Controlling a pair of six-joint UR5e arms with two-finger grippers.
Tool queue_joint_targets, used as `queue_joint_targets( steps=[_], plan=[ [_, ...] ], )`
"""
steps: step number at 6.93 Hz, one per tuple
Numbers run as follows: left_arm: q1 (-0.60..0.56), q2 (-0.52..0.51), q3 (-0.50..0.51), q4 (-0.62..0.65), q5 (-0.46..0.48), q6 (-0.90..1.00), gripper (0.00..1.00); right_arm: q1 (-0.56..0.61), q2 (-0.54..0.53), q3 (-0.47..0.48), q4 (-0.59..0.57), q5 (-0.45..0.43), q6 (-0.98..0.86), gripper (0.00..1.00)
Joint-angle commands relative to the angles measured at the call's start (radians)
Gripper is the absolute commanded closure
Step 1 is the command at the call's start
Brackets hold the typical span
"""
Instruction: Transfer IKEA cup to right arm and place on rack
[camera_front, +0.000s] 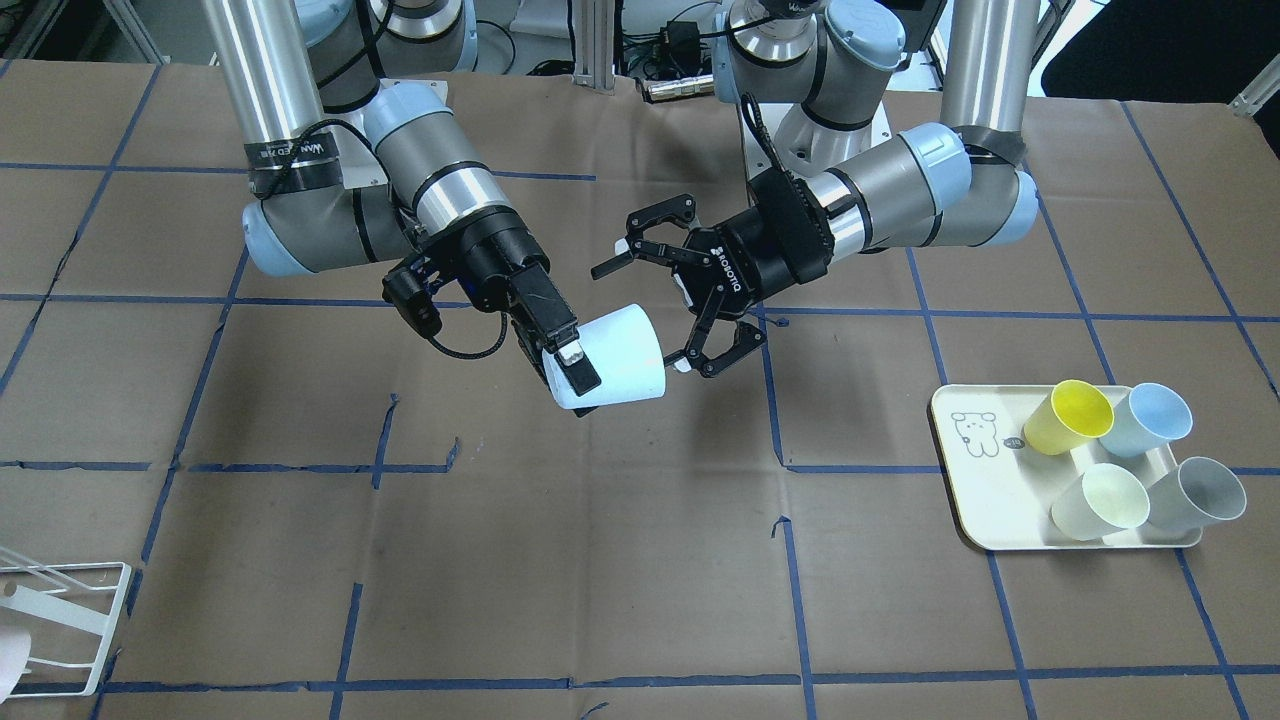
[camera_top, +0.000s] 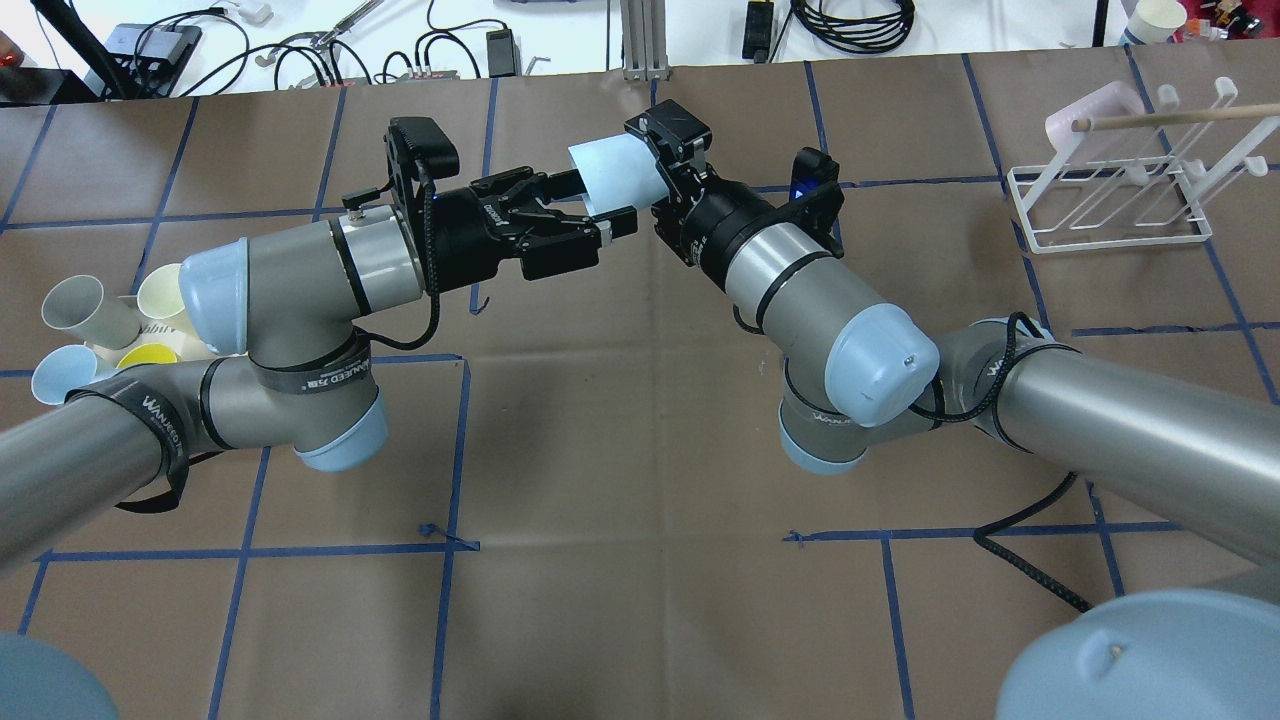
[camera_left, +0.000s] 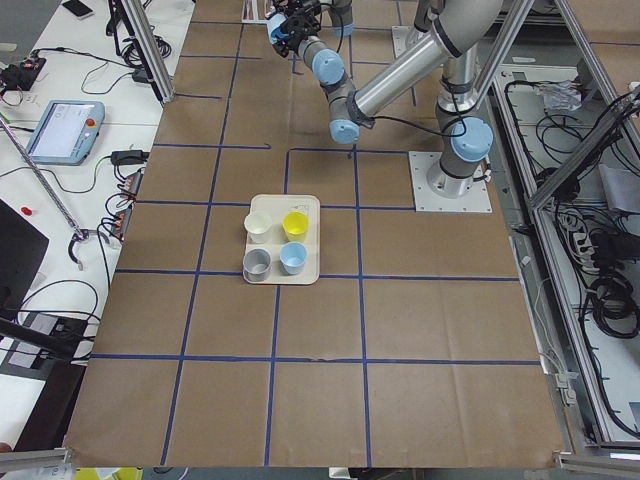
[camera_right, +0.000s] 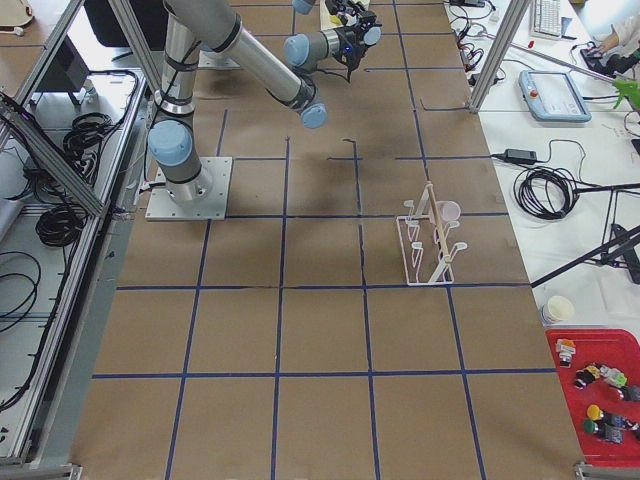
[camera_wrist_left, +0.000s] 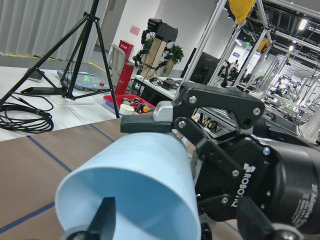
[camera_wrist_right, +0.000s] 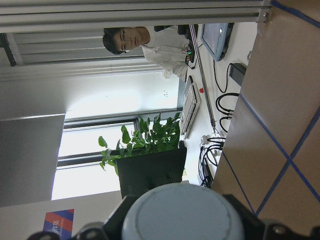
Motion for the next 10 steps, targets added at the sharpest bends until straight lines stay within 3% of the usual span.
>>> queue_joint_targets(
  steps=[1,3,5,6,7,9,10],
  plan=[
    [0.035,0.017,0.017,-0.090,0.029,-0.019,0.01,-0.004,0.000,-0.013,0.001,-0.001,-0.005,0.45],
    [0.105,0.058,0.053,-0.266,0.090,-0.021,0.01,-0.051,-0.002,-0.025,0.002,0.002,-0.010,0.52],
    [0.113,0.151,0.068,-0.496,0.271,-0.021,0.01,-0.188,-0.011,-0.027,0.001,0.125,-0.130,0.57],
    [0.113,0.167,0.092,-0.597,0.446,-0.021,0.01,-0.257,-0.011,-0.028,0.001,0.188,-0.318,0.57],
    [0.112,0.172,0.144,-0.723,0.600,-0.021,0.01,-0.304,-0.011,-0.028,0.002,0.201,-0.482,0.57],
    [0.103,0.201,0.238,-0.988,0.853,-0.022,0.01,-0.384,-0.011,-0.024,0.005,0.191,-0.982,0.59],
    [0.102,0.210,0.276,-1.116,0.868,-0.024,0.01,-0.438,-0.012,-0.024,0.002,0.200,-1.195,0.62]
  ],
)
